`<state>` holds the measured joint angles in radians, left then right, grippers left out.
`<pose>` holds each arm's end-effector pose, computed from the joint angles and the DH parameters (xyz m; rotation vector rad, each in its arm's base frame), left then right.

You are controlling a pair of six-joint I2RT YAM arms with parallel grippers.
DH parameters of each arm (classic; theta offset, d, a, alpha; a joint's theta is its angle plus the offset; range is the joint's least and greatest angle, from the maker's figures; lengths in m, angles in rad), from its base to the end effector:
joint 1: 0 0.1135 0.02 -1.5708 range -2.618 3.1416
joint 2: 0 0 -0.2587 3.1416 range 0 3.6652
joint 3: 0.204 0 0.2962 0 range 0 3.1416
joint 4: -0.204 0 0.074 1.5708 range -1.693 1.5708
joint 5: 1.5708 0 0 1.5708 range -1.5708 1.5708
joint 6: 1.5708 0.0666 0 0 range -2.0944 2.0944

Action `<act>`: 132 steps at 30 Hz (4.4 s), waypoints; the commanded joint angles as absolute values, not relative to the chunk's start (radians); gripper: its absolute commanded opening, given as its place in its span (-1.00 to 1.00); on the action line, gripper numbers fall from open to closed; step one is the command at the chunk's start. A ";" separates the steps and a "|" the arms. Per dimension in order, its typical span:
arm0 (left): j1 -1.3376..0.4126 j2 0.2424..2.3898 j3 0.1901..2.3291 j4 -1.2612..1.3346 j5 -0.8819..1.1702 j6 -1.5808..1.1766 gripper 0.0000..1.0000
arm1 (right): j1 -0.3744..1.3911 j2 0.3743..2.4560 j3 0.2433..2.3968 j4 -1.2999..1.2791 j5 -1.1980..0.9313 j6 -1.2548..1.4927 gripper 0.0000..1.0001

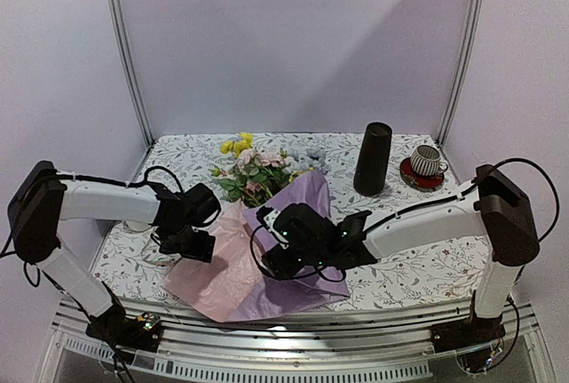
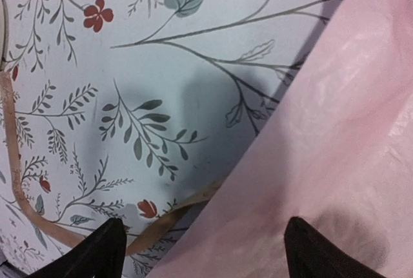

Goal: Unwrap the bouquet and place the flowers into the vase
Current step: Adjust the 2/3-folded wrapping paper at the center of the board, then unfold the two-thirds folded wrapping paper into folded wrapping paper, then adjust the one-fourth folded wrapping paper on the folded wrapping paper.

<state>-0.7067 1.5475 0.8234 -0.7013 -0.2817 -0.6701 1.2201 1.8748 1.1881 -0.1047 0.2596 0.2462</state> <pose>0.2333 -0.1749 0.0884 0.0227 2.8458 0.1799 0.1731 0.4234 0.1244 -0.9944 2.1490 0.4205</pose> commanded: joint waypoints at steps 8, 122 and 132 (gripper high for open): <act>-0.709 1.640 0.829 -0.748 -0.420 -0.733 0.73 | 1.263 1.999 1.308 -0.265 0.415 0.251 0.53; -0.633 0.889 0.903 0.210 0.130 -0.834 0.97 | 0.797 1.278 0.472 0.036 0.211 0.700 0.61; -0.633 0.939 0.914 0.250 0.162 -0.853 0.97 | 0.759 1.233 0.384 -0.020 0.178 0.758 0.59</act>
